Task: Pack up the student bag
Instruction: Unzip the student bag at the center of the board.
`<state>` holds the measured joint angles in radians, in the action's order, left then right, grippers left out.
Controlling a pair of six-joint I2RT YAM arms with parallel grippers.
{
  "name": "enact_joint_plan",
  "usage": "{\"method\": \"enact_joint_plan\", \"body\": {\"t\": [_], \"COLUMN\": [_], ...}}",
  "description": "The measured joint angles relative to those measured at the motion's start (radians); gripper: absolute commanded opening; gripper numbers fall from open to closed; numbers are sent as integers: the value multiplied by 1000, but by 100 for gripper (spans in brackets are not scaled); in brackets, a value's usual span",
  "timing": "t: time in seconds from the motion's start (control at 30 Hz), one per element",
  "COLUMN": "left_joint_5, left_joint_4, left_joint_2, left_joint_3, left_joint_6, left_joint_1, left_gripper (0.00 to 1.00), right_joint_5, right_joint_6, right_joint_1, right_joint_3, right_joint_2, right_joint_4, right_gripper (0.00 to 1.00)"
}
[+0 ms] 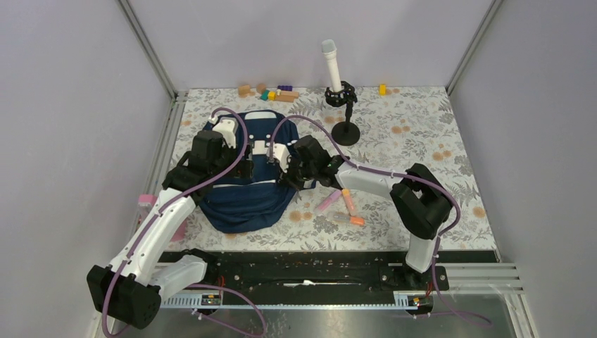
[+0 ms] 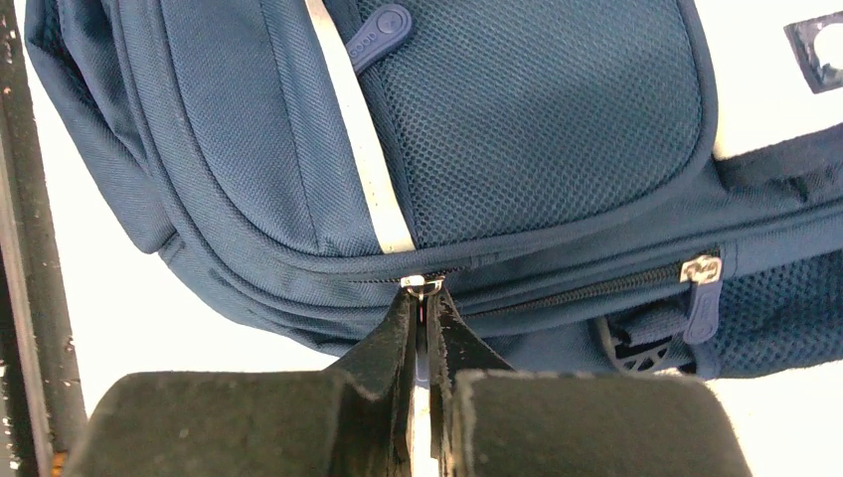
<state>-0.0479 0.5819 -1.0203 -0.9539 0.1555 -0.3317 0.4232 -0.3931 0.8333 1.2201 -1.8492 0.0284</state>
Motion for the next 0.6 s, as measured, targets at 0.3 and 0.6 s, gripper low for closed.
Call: {"method": "enact_joint_plan", "body": {"t": [0.3,0.6], "left_joint_5": [0,0], "left_joint_4": [0,0], "left_joint_2": [0,0], "left_joint_3": [0,0], "left_joint_6": [0,1], "left_joint_1": [0,0], "left_gripper": [99,99], "right_joint_5": [-53,-148], "right_joint_6": [153,278], "right_joint_1": [27,124], "right_joint_3": [-124,-182], "right_joint_2": [58,92], "right_joint_4": [120,191], "right_gripper": [0,0]}}
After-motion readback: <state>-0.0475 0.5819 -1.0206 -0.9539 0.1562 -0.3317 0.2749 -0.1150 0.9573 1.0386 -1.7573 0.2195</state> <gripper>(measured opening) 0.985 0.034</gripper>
